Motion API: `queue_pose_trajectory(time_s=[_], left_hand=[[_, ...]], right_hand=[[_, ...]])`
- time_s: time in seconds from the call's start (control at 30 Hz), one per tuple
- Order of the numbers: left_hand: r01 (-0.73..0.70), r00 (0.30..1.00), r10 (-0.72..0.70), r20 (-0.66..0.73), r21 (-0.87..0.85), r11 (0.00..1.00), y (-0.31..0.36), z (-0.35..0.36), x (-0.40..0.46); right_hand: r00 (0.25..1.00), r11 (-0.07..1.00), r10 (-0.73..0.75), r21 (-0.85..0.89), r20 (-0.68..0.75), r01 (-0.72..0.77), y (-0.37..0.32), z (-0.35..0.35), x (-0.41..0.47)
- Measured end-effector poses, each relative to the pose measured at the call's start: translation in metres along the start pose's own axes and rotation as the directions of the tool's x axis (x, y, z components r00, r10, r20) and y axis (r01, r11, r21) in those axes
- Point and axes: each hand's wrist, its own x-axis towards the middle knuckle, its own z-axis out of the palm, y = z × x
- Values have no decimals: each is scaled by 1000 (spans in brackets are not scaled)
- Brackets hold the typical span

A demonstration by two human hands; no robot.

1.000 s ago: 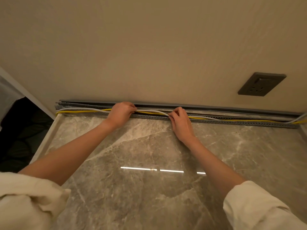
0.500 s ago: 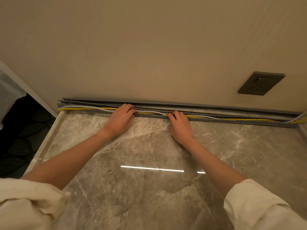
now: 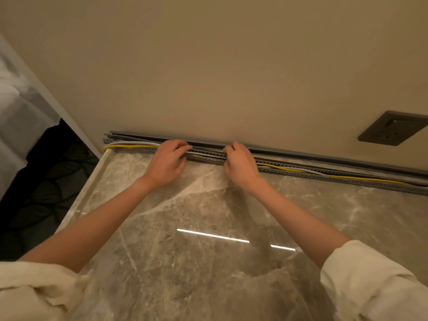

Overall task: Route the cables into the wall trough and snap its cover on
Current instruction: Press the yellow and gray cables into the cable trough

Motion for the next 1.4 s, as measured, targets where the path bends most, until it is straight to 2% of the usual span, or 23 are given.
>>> queue_pose_trajectory(time_s=[0.1,0.23,0.4,0.63,0.7,0.8,0.87,0.97,1.17,1.3,1.4], left_hand=[[104,994,-102,-49,45,994,-35,-22,-10],[310,949,-305,-75,66,948,-81,-48,-22],[531,847,-527,-68,70,844,-125,-73,-36],[762,632,-774,50,141,632,-156,-72,-49],[808,577,-812,87,88,583,-165,-68,-49],[845,533,-836,129,-30,534,-178,-66,-48],[847,532,-837,130,-66,528,-183,-67,-49],[826,564,-817,119,-94,556,-187,-66,-51],[763,641,-752,154,-18,647,-186,-64,-48],[681,725,-682,95,52,731,-183,-66,-58],[650,758,-652,10,78,756,-183,-72,-61]], right_hand=[[996,990,-93,108,-14,94,-17,5,18],[967,959,-255,131,7,252,-36,15,34],[904,898,-426,131,21,420,-60,30,51],[891,882,-454,135,-21,452,-71,46,68],[885,879,-464,114,-30,464,-70,49,71],[858,856,-513,50,-27,514,-67,54,73],[838,838,-544,14,-45,545,-66,58,73],[822,823,-568,-21,-50,568,-66,60,75],[807,806,-590,-48,9,590,-62,64,76],[814,813,-581,-34,12,581,-60,67,76],[813,812,-582,-30,19,583,-60,69,76]])
